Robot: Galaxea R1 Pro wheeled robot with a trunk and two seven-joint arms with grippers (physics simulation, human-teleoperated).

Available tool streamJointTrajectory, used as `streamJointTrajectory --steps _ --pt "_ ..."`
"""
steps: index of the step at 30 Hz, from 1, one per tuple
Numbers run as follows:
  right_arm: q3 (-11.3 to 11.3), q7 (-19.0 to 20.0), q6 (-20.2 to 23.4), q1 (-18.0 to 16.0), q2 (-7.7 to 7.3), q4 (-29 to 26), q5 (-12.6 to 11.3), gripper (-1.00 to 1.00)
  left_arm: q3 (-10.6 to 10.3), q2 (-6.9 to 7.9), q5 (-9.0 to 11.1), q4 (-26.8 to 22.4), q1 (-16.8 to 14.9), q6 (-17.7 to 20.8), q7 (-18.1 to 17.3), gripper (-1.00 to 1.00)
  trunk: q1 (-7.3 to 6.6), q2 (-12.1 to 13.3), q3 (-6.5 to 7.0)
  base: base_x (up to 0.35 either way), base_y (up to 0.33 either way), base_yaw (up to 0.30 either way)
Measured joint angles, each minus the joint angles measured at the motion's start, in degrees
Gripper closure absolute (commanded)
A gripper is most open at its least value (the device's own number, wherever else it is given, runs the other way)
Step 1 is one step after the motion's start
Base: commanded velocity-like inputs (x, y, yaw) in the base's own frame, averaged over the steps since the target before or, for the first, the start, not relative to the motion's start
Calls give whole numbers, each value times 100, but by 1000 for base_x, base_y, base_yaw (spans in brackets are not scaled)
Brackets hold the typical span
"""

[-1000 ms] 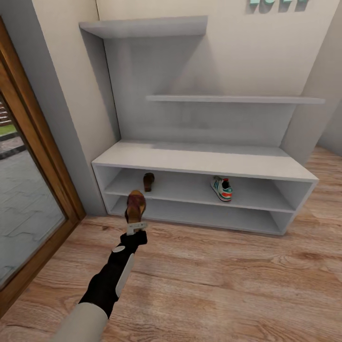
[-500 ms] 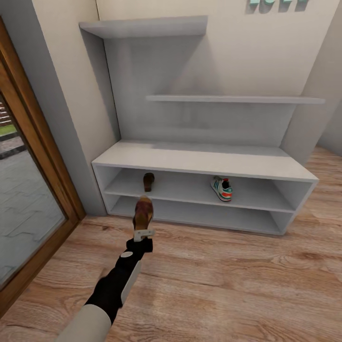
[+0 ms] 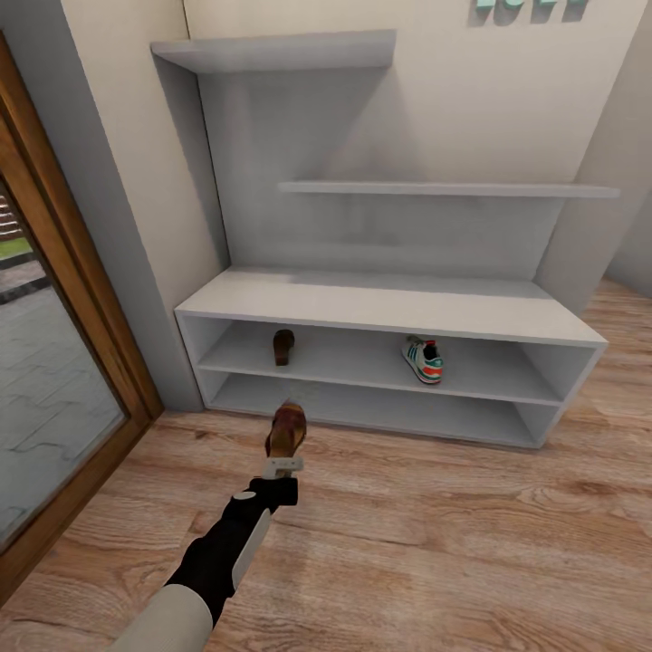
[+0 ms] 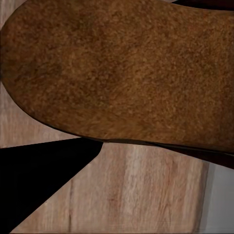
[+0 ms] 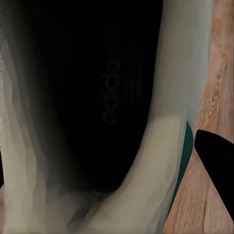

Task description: Pick up the two gym shoes and the two sandals from the corridor floor and place them onto the hallstand (shoe rack) in the corridor, making sure they are on the rack and not on the floor. Arrange them so the two gym shoes are next to each other and the two sandals are next to each other.

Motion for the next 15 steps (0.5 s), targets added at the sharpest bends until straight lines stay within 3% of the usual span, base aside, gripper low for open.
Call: streamJointTrajectory --steps 6,15 --pt "2 5 -1 0 3 0 39 100 2 10 -11 -4 0 247 -19 100 0 0 0 0 0 0" --pt "8 1 -1 0 15 -6 52 100 4 17 -23 -14 0 292 -13 100 0 0 0 0 0 0"
